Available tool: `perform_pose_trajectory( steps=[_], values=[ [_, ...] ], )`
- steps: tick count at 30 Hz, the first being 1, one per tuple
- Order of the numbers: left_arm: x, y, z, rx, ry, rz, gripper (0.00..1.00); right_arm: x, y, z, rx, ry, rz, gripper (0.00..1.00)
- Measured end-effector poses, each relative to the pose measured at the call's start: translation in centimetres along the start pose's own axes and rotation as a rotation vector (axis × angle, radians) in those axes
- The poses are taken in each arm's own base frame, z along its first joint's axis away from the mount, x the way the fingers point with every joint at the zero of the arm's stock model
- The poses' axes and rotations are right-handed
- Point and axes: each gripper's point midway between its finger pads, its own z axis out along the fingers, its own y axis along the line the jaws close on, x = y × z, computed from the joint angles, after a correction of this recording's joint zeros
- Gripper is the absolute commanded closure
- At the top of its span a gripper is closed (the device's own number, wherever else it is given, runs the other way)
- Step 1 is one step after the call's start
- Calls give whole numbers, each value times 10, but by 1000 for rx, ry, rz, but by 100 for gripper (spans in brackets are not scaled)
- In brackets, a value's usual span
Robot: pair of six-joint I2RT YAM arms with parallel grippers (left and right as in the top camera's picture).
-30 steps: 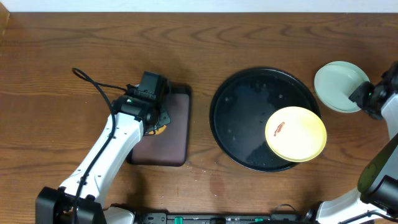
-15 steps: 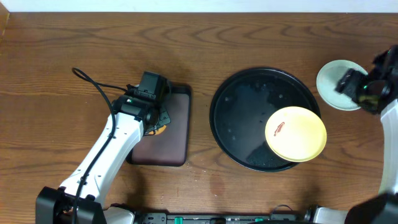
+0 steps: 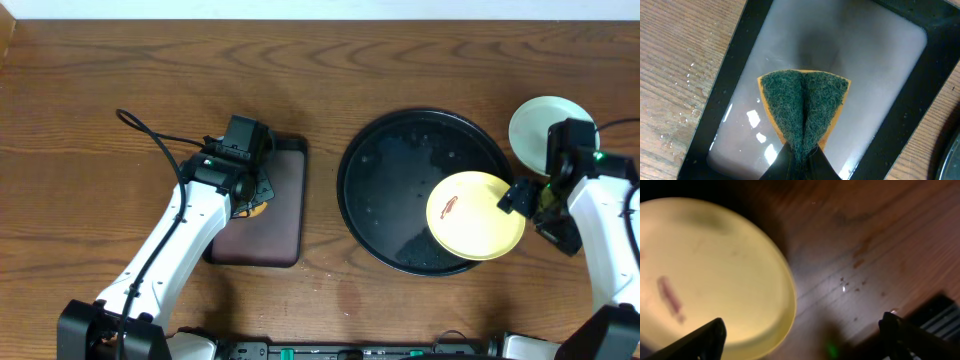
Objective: Clean dirty plates on tray and stack at the side
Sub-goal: 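Move the right gripper to the yellow plate and grip its rim, then drag the yellow plate toward the round tray center with the right gripper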
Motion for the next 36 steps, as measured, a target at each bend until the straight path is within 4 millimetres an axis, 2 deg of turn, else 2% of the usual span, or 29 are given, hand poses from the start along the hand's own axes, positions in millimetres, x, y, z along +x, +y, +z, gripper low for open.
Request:
perform_pose_trajectory(
  steps=[4, 7, 8, 11, 15, 17, 19, 22, 31, 36],
  values=[
    [1, 1, 0, -3, 3, 1, 93, -2, -6, 23, -6, -10, 55, 7],
    [1, 1, 0, -2, 3, 0, 92, -1, -5, 34, -31, -8, 57, 24],
    [1, 0, 0, -1, 2, 0, 92, 1, -4, 38, -41, -2, 56, 34],
    [0, 0, 0, 1, -1, 0, 92, 3, 0, 47, -61, -11, 50, 48],
    [-1, -1, 0, 3, -4, -1, 93, 1, 6, 60, -95, -39, 49, 50],
    [-1, -1, 0, 5, -7, -1, 92, 6, 7, 67, -106, -33, 48, 55],
    [-1, -1, 0, 5, -7, -1, 92, 9, 11, 70, -129, -27, 51, 66],
    [-2, -1, 0, 5, -7, -1, 92, 7, 17, 69, -163, -31, 51, 99],
    [-2, -1, 0, 6, -8, -1, 92, 7, 38, 64, -268, -19, 10, 99],
    [-3, -3, 0, 11, -14, -2, 93, -5, 75, 37, -389, -68, -104, 99]
  ],
)
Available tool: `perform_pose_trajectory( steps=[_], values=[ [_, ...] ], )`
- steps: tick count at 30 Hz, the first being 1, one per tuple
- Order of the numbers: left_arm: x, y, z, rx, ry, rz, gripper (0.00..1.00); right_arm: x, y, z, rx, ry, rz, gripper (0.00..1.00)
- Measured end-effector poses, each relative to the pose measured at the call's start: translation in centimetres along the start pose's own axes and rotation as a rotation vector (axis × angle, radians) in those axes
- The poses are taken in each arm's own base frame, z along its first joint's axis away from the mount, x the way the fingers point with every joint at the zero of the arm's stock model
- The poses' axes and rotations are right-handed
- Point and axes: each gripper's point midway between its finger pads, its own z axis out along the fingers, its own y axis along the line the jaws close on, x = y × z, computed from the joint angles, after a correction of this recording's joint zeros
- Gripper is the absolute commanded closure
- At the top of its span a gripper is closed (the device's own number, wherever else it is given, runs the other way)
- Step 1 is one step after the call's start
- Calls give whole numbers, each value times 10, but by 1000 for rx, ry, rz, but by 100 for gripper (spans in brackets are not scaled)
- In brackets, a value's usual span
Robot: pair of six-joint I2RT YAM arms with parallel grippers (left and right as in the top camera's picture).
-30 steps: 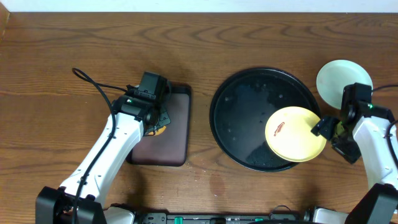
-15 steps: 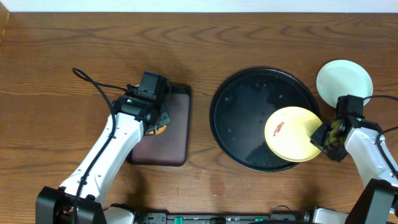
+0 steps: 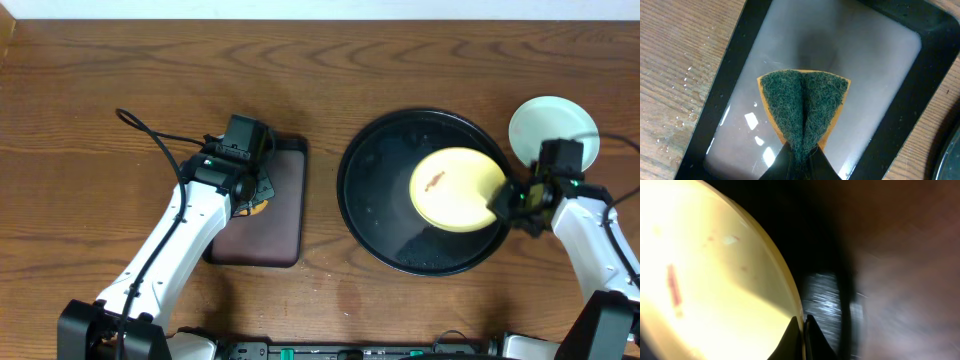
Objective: Clean dirty plates on tray and stack at the side
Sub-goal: 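Drag the yellow plate toward the round tray center with the right gripper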
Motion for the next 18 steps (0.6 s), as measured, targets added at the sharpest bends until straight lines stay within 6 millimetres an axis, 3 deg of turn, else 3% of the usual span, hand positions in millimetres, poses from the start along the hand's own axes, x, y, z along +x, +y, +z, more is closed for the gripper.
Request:
perform_pose_trajectory(
  steps=[4, 8, 13, 18],
  values=[
    [-1, -1, 0, 3, -4, -1, 93, -25, 44, -8, -101, -115, -141, 99],
    [-2, -1, 0, 6, -7, -1, 93, -29, 76, -5, -136, -185, -328, 99],
    [-4, -3, 1, 12, -16, -3, 93, -15, 85, 20, -119, -132, -473, 99],
    [-2, -4, 14, -7, 9, 8, 92, 1, 86, 48, -131, -47, -572, 99]
  ],
)
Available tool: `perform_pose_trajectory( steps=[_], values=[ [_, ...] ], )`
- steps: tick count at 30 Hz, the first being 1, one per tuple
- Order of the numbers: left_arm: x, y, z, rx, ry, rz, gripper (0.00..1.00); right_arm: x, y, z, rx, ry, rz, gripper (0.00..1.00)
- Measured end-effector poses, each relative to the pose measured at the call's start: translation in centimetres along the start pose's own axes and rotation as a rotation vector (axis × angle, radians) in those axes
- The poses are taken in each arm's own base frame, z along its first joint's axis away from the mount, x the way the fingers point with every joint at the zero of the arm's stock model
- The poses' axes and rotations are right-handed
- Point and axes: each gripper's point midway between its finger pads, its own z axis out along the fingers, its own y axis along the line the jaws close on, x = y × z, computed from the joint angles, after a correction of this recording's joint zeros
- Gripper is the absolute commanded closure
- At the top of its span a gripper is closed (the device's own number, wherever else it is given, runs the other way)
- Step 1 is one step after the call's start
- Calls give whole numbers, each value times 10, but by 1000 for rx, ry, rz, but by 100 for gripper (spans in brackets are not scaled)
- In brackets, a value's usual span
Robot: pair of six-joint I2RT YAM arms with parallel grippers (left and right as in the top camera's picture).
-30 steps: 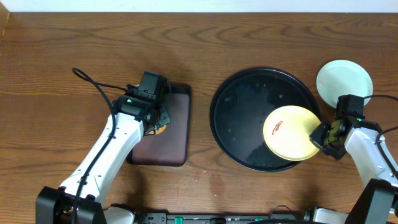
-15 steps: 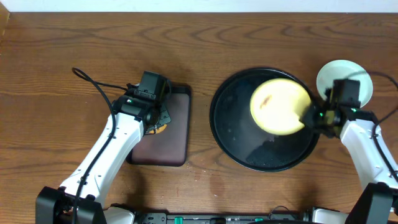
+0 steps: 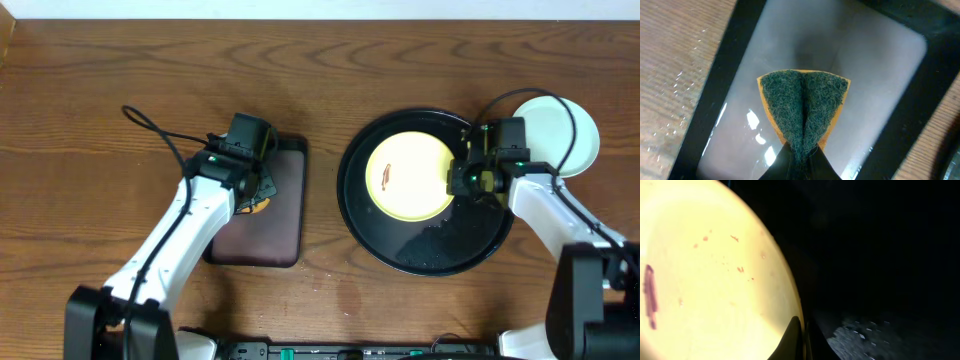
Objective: Clean dirty plates on tray and stack at the side
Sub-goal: 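Drag the yellow plate toward the round tray center with the right gripper, then lift the sponge with the left gripper and carry it onto the yellow plate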
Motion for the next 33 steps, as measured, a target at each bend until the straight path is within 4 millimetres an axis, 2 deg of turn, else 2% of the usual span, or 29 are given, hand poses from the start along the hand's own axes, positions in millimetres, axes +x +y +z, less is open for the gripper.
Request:
perform_pose_trajectory(
  steps=[6, 11, 16, 22, 33],
  values=[
    [0, -4, 23, -18, 24, 55, 93, 4, 5, 10, -39, 22, -26, 99],
    [-5, -9, 31, -10, 14, 76, 92, 3, 7, 9, -51, 19, -37, 99],
    [-21, -24, 49, 26, -41, 137, 93, 3, 7, 9, -54, 19, -38, 99],
    [-11, -20, 82, -16, 19, 167, 93, 4, 8, 9, -55, 20, -37, 99],
    [-11, -19, 85, -19, 20, 172, 93, 3, 8, 9, -56, 19, -37, 99]
  ],
)
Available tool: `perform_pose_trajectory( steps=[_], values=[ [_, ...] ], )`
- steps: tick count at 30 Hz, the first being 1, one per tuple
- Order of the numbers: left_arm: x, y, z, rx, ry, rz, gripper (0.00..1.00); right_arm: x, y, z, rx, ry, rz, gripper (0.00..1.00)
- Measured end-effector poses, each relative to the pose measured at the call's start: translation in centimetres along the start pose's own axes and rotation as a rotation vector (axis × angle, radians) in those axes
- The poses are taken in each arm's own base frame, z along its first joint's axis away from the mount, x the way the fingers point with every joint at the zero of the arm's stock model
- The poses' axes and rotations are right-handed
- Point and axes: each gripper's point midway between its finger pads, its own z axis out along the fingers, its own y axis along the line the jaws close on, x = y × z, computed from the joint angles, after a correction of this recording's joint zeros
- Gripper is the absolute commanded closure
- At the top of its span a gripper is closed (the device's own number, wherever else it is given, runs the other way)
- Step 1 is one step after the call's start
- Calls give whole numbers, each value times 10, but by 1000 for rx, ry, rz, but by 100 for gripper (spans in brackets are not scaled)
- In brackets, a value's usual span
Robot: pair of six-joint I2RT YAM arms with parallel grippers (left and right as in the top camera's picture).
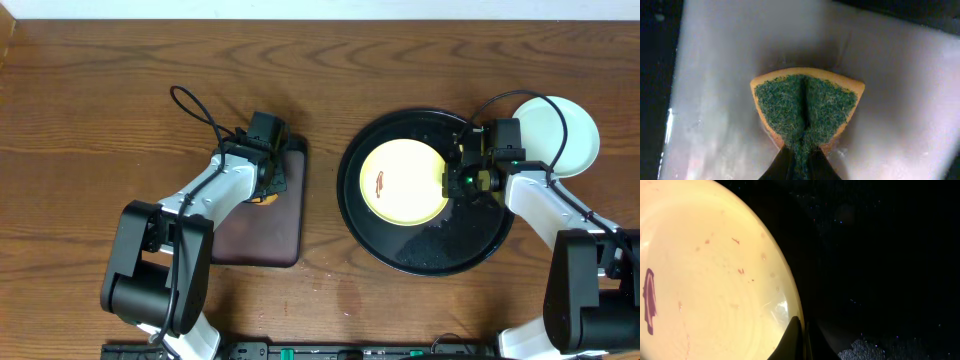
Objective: Clean dirty plates on tray and stack at the side
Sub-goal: 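Lift the sponge with the left gripper and carry it onto the yellow plate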
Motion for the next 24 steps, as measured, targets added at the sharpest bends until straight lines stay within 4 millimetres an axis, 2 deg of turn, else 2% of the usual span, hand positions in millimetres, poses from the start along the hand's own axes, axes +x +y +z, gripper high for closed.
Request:
perform_pose_trajectory(
  steps=[6, 13, 16, 18, 20, 22, 24],
  values=[
    [-8, -3, 7, 29, -80, -12, 92, 0, 0, 0, 0, 2, 0, 99],
    [-6, -2, 6, 30, -83, -12, 93, 1, 0, 0, -1, 4, 1, 99],
    [1, 3, 2, 15, -54, -9, 93, 1, 0, 0, -1, 5, 1, 99],
    [6, 7, -6, 8, -39, -7, 93, 1, 0, 0, -1, 5, 1, 99],
    [3, 7, -20, 22, -62, -11, 93, 1, 0, 0, -1, 5, 2, 99],
    [-6, 6, -42, 53, -118, -20, 93, 1, 0, 0, -1, 5, 2, 99],
    [-20, 3, -73, 99, -207, -34, 93, 1, 0, 0, -1, 4, 1, 99]
  ],
)
